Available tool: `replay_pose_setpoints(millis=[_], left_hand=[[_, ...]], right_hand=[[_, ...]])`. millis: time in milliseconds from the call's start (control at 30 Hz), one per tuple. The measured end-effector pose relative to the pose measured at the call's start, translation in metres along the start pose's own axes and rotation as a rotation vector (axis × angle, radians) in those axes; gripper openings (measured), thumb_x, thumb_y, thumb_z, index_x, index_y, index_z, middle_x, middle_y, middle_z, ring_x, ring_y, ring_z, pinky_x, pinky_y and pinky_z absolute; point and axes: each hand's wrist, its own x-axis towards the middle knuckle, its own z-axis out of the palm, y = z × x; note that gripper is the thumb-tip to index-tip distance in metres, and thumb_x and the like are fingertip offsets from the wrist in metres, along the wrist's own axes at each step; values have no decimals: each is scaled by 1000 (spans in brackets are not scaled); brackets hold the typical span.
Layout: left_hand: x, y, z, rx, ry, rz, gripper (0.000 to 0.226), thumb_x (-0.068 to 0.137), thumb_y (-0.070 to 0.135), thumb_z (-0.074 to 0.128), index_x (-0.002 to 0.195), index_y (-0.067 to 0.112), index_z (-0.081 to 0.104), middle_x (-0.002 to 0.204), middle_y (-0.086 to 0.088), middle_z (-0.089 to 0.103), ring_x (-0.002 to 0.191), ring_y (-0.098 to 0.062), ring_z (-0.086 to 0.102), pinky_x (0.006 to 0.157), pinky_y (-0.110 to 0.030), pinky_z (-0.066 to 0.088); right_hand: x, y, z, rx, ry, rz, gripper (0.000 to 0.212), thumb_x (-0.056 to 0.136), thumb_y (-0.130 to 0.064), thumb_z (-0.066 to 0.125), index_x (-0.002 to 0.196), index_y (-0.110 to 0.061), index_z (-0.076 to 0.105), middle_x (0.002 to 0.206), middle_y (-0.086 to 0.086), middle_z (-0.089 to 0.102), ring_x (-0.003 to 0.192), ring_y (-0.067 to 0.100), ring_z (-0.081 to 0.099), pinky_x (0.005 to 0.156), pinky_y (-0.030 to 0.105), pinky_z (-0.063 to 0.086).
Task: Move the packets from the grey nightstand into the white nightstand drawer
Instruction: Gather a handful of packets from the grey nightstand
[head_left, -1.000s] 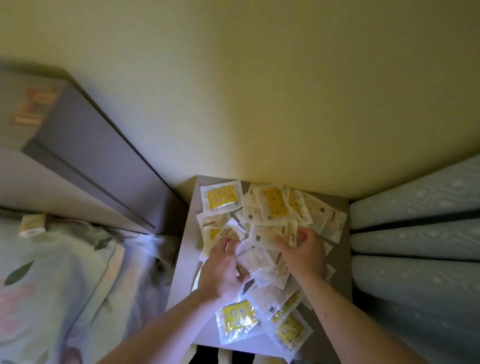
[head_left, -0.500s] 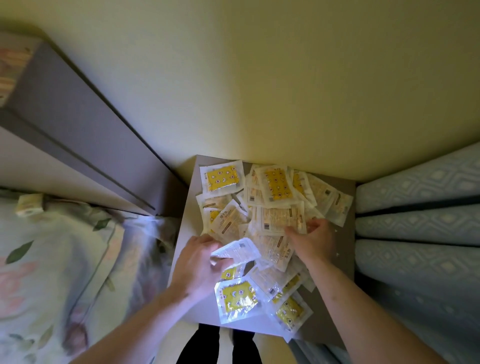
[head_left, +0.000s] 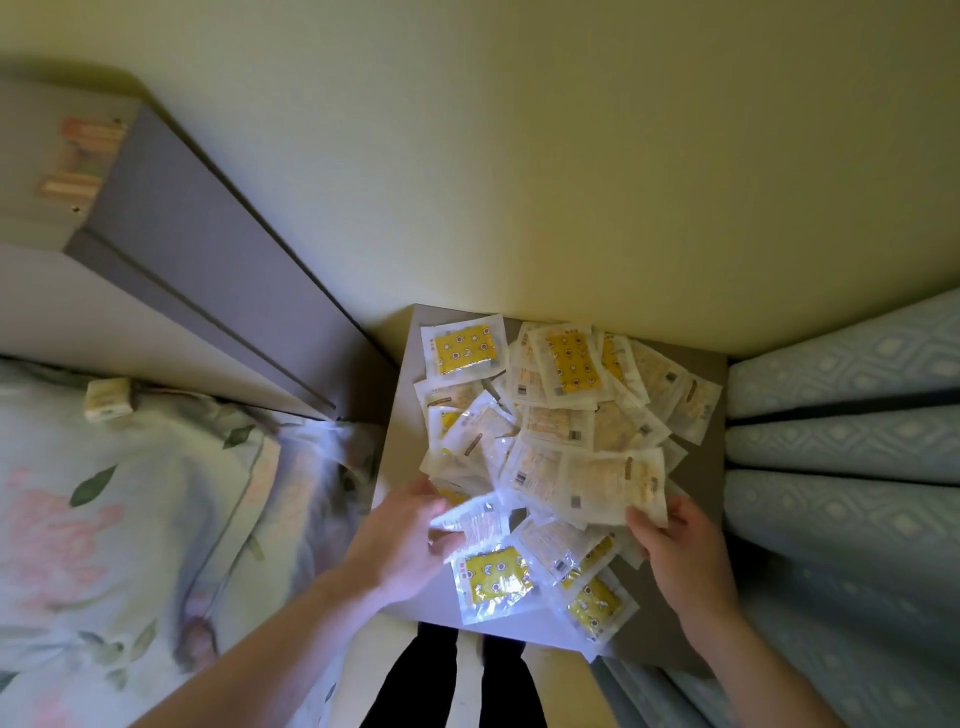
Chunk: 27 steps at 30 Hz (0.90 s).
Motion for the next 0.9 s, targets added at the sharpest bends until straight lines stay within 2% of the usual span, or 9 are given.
replay_pose_setpoints(millis=[67,133,267,367,467,567,667,800,900], left_hand=[[-10,-8,10,41,-12,23,28,91,51,66,94,23,66,112,12,52,102,-12,57,76,-24,40],[-16,-20,21,44,3,16,28,90,49,68,95,21,68,117,11,52,108,-13,54,81,-24,41],[-19,-31,32,12,13,-32,26,90,45,69,101,22,69,119,13,53,108,-12,54,83,-24,45],[-19,-24,37,-102,-71,-25,27,90,44,69,109,25,69,120,17,51,101,-9,60,82,-23,50],[-22,-12,51,-72,-95,61,27,89,43,69,108,23,69,130,12,48,115,-15,54,94,-30,51],[-32,2,70,55,-57,141,29,88,44,70,108,22,71,132,6,46,124,-20,43,106,-34,45],[-37,13,86,121,-4,134,32,85,43,74,112,26,73,126,6,45,125,-21,41,105,-34,46],[-34,23,96,-4,-14,2,34,85,43,77,114,26,77,126,9,49,124,-16,42,108,-26,38],[-34,22,98,-118,-24,-73,33,86,33,79,118,25,76,123,12,48,114,-12,52,103,-22,43]], right_hand=[[-4,12,0,16,-29,28,12,94,-8,70,96,-20,71,86,-4,79,88,23,71,82,42,55],[-6,16,7,41,-31,56,15,95,-4,67,92,-18,73,84,-1,78,88,24,70,80,39,54],[-1,20,24,8,-23,121,11,99,-16,60,95,-15,71,92,7,74,88,28,67,72,37,51],[-3,25,29,-89,-8,110,17,103,-22,51,96,-12,63,90,8,69,84,30,65,70,37,49],[-12,34,30,-175,50,37,15,106,-21,47,101,-11,57,90,3,66,81,22,63,64,32,45],[-19,48,32,-185,68,81,9,104,-22,54,110,-15,55,103,5,67,89,24,63,75,34,46],[-24,59,36,-148,92,160,27,93,-18,72,114,-13,56,104,4,67,88,24,64,78,34,48],[-24,60,46,-79,114,243,38,81,-16,84,108,-17,57,97,-2,68,82,18,66,77,37,54],[-19,62,54,16,118,290,40,78,-16,87,107,-21,59,99,-3,72,86,19,70,84,45,60]])
